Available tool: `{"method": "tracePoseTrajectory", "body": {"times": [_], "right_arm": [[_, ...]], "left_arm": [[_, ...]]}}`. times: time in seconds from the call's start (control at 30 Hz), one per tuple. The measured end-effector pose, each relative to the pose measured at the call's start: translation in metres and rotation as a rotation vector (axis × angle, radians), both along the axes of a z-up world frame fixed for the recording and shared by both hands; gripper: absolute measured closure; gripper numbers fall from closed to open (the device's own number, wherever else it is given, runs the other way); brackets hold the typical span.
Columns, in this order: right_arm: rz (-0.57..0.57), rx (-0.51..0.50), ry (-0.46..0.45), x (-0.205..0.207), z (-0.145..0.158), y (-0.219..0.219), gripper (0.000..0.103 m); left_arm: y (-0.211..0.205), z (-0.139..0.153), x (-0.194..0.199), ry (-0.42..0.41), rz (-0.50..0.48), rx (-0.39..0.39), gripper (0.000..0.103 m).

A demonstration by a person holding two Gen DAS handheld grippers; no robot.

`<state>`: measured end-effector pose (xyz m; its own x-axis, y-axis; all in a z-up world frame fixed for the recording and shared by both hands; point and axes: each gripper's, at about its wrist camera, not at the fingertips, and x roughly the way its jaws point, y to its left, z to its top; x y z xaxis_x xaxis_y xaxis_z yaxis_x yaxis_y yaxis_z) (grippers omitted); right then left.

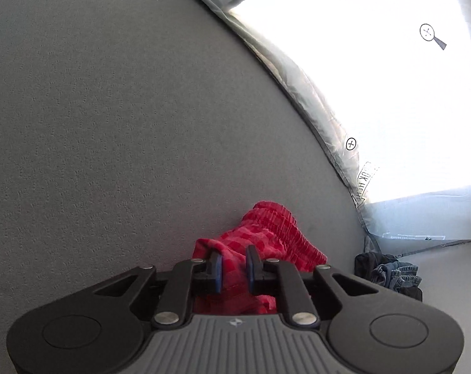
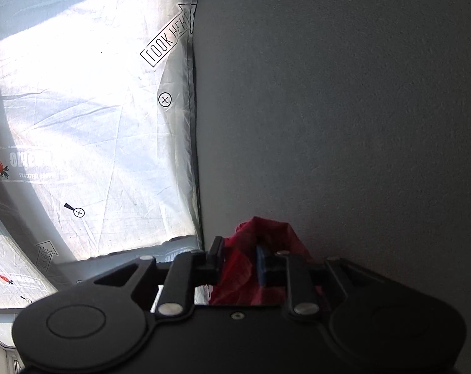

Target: Fold clothes

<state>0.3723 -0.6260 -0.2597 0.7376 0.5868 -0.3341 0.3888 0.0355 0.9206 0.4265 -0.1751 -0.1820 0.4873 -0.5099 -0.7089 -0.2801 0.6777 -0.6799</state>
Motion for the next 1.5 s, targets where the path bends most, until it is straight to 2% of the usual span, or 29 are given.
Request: {"method": "tracePoseTrajectory", "body": {"times": [0.07, 0.13, 0.23, 0.33, 0.43, 0.53, 0.63, 0.8, 0.9, 1.1, 1.23, 1.27, 1.33, 1.43, 1.5], "right_arm": [[-0.024, -0.024, -0.029, -0.001, 0.007, -0.004, 0.070], [-0.032, -0.063, -0.059, -0.004, 0.017, -0.007, 0.070], [0.021, -0.251, -0.092, -0.009, 0.042, -0.004, 0.072], [0.110, -0.448, -0.115, -0.012, 0.063, 0.009, 0.077], [0.178, -0.558, -0.134, -0.019, 0.075, 0.025, 0.083], [0.234, -0.628, -0.144, -0.025, 0.079, 0.038, 0.083], [0.287, -0.687, -0.151, -0.024, 0.080, 0.048, 0.083], [0.406, -0.852, -0.167, -0.012, 0.084, 0.070, 0.082], [0.454, -0.936, -0.176, -0.007, 0.086, 0.078, 0.080], [0.475, -0.971, -0.181, 0.002, 0.081, 0.080, 0.074], [0.471, -0.976, -0.161, 0.007, 0.076, 0.081, 0.069], [0.470, -0.976, -0.159, 0.008, 0.075, 0.081, 0.069], [0.469, -0.968, -0.167, 0.010, 0.074, 0.082, 0.071], [0.468, -0.953, -0.191, 0.011, 0.074, 0.083, 0.095], [0.450, -0.964, -0.205, 0.009, 0.077, 0.081, 0.098]], "left_arm": [[0.002, 0.002, 0.004, -0.018, -0.004, 0.013, 0.083], [0.005, 0.009, 0.004, -0.051, -0.002, 0.023, 0.077], [0.012, 0.023, -0.001, -0.124, 0.018, 0.073, 0.066], [0.015, 0.040, -0.008, -0.198, 0.008, 0.152, 0.066], [0.008, 0.050, -0.019, -0.250, -0.067, 0.241, 0.066], [-0.006, 0.055, -0.030, -0.282, -0.159, 0.305, 0.066], [-0.024, 0.051, -0.040, -0.309, -0.264, 0.373, 0.066], [-0.065, 0.039, -0.041, -0.379, -0.430, 0.528, 0.066], [-0.079, 0.029, -0.030, -0.405, -0.502, 0.554, 0.059], [-0.089, 0.010, -0.007, -0.384, -0.570, 0.559, 0.058], [-0.086, 0.003, -0.001, -0.369, -0.565, 0.541, 0.062], [-0.085, 0.002, 0.000, -0.368, -0.560, 0.540, 0.066], [-0.084, 0.000, 0.001, -0.361, -0.544, 0.540, 0.084], [-0.078, -0.001, 0.000, -0.367, -0.515, 0.531, 0.100], [-0.074, 0.003, -0.003, -0.384, -0.482, 0.526, 0.101]]}}
